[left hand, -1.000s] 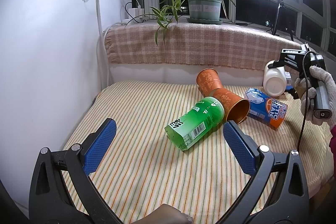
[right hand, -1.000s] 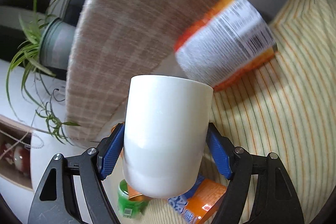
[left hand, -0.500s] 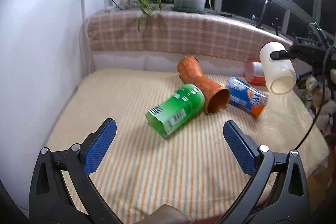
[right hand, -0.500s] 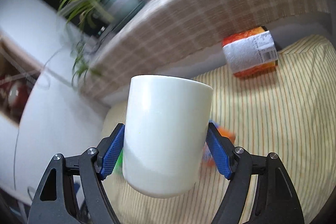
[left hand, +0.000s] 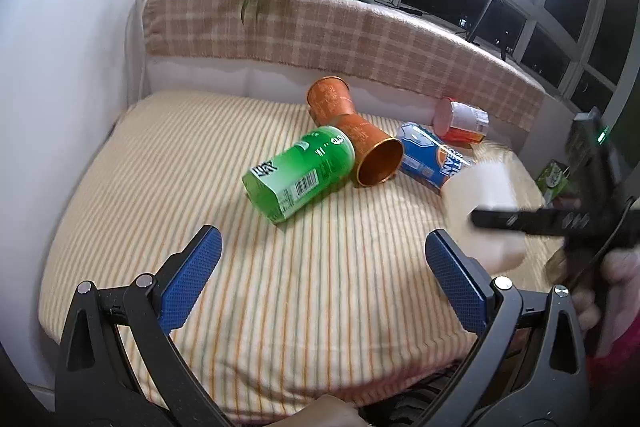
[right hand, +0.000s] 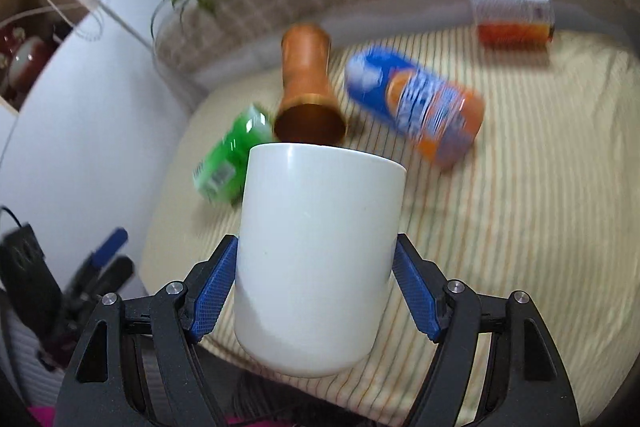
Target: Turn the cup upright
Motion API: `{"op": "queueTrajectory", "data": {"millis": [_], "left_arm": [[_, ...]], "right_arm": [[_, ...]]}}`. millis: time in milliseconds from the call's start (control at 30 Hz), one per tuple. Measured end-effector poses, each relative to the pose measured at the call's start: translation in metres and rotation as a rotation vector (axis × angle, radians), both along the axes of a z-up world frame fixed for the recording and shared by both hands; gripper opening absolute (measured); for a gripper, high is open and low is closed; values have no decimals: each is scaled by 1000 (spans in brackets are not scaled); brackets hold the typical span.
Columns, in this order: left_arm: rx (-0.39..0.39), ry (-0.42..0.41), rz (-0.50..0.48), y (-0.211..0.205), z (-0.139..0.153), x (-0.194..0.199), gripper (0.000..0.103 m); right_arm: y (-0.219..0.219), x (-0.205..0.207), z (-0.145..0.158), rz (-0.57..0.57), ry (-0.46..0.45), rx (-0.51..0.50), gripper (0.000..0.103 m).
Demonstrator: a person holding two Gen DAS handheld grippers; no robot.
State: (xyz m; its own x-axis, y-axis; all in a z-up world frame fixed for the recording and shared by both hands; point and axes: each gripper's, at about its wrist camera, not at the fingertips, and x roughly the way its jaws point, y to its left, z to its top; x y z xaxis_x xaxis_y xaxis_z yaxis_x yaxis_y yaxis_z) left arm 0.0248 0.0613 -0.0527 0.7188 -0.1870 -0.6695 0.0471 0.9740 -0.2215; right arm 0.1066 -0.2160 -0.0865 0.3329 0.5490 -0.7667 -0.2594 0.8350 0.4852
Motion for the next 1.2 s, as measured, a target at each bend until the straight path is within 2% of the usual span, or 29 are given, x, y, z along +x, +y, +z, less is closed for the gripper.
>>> {"op": "queueTrajectory", "data": {"millis": [267, 433, 567, 767, 933, 1033, 1200], "left_arm": [[-32, 38, 20, 9, -8, -1, 103], [-58, 67, 10, 9, -12, 4, 103], [-101, 98, -17, 5, -16, 13, 103], [-200, 165, -75, -14, -25, 38, 103], [-324, 266, -137, -37, -42, 63, 103], [-387, 332, -149, -48, -57, 76, 103], [-467, 411, -160, -60, -73, 89, 103]], "right_arm": [[22, -1, -39, 14, 34, -79, 76], [25, 4, -40, -2, 3, -112, 77], [18, -1, -30, -16, -53, -135, 77], [-6, -26, -11, -64, -146, -137, 77], [-24, -51, 0, -123, -234, -228, 77], [-32, -59, -1, -151, -250, -251, 77], [-53, -71, -4, -210, -230, -230, 77]]}}
